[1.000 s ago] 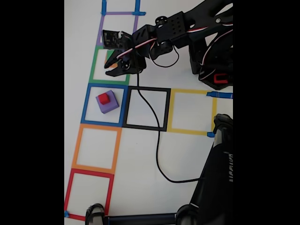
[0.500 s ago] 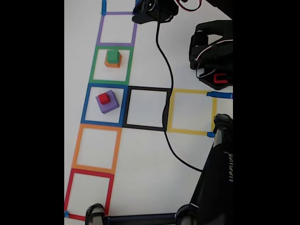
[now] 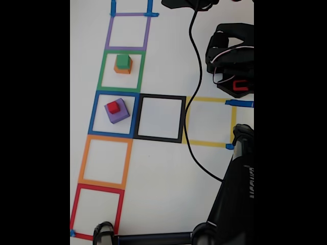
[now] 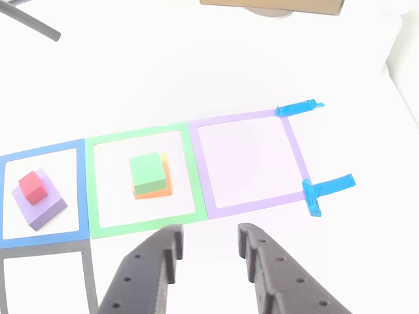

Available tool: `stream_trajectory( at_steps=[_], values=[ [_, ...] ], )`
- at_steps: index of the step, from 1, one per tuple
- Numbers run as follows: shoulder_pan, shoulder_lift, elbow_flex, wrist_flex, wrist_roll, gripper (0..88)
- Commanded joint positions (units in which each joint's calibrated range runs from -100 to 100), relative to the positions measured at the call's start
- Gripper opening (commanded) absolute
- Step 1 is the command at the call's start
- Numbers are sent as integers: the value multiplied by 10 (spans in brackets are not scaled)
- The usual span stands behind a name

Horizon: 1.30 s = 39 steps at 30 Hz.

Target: Tower of hanoi

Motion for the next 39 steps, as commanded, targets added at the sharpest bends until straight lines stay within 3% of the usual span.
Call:
stream_trajectory(
  at_steps=[1, 9, 16, 21, 28, 39],
  values=[
    [34, -35, 142, -128, 0, 147],
    [39, -63, 462, -477, 0, 263],
    [-3, 25, 641, -805, 0, 277],
    [-44, 112, 691, -972, 0, 285],
    [-87, 229, 722, -1141, 0, 300],
    [-48, 425, 715, -1300, 0, 320]
  ],
)
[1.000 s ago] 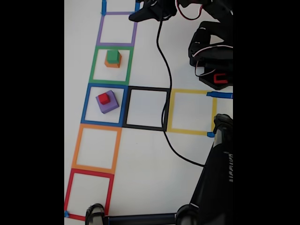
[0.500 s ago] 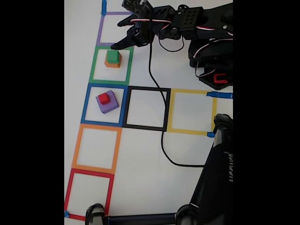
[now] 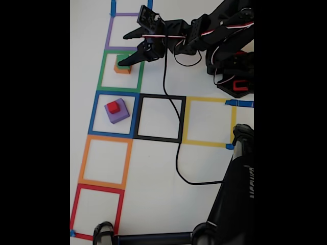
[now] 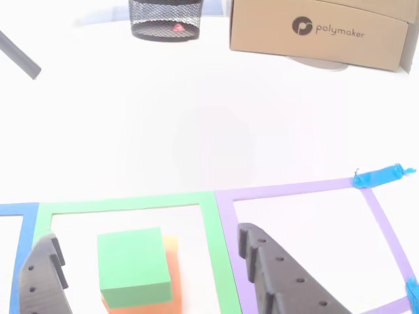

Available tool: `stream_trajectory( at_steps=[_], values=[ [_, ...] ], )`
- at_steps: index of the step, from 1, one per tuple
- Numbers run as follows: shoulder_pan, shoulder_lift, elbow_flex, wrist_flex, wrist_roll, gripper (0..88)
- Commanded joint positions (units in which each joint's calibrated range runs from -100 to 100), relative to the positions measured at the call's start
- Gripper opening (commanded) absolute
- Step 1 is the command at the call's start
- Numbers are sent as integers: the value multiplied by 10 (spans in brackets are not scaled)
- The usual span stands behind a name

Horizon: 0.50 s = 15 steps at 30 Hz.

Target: Tower of hanoi

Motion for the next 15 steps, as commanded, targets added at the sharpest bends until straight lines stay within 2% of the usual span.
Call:
stream_trajectory(
  at_steps=[1, 15],
  values=[
    [14, 64, -20, -62, 4, 323],
    [-26, 245, -86, -174, 4, 321]
  ],
)
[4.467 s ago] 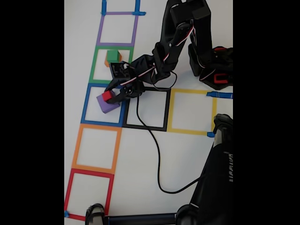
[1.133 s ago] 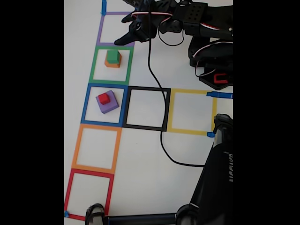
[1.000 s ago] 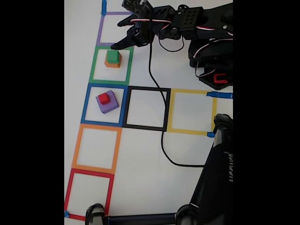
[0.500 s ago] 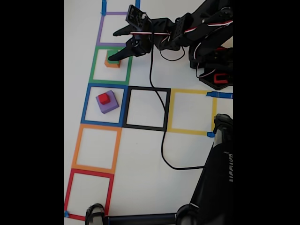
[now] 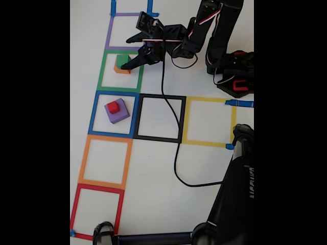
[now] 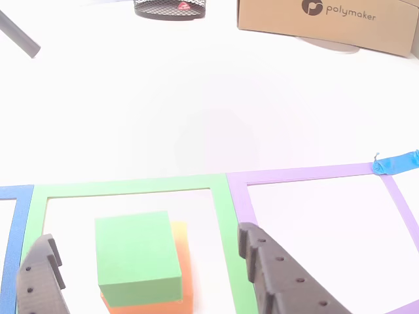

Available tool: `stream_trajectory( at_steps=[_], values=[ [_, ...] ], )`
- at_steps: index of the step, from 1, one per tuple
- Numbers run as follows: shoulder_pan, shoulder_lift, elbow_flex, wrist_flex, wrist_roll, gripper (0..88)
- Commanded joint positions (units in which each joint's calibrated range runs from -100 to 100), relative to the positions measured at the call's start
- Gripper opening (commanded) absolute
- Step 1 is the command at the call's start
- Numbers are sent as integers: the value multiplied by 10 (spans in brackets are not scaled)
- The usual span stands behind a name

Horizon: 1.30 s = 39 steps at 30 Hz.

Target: Tower of hanoi

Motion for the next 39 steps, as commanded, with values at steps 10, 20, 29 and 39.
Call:
stream_trajectory(
  at_steps=[10, 20, 29, 39],
  values=[
    [-37, 98, -74, -54, 4, 307],
    [-47, 129, -72, -64, 4, 295],
    [-62, 134, -70, -68, 4, 259],
    [-74, 134, -68, -68, 4, 124]
  ],
)
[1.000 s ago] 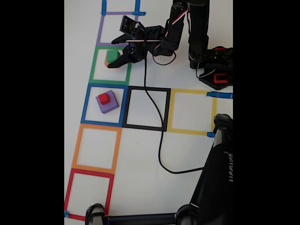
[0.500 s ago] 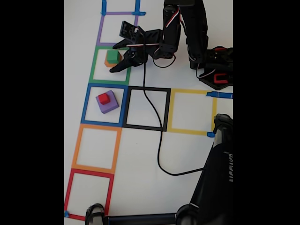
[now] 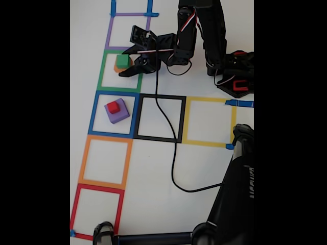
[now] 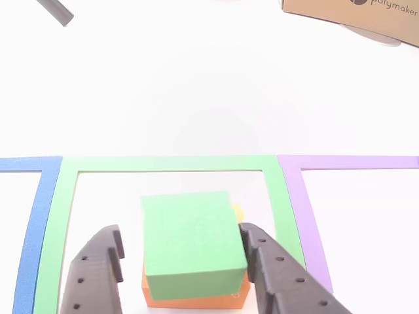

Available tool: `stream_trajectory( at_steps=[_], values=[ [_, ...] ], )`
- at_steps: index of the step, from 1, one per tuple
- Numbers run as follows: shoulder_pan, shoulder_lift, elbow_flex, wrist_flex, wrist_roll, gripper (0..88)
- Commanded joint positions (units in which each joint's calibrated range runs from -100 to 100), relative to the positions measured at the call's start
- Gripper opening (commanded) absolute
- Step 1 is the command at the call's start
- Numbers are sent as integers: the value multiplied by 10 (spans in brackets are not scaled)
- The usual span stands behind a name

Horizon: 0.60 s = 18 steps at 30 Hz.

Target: Tower of hanoi

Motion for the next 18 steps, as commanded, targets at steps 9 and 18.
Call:
stream_trajectory(
  at_steps=[9, 18],
  values=[
    [-18, -7, -5, -13, 4, 53],
    [-24, -87, 8, 41, 4, 28]
  ],
)
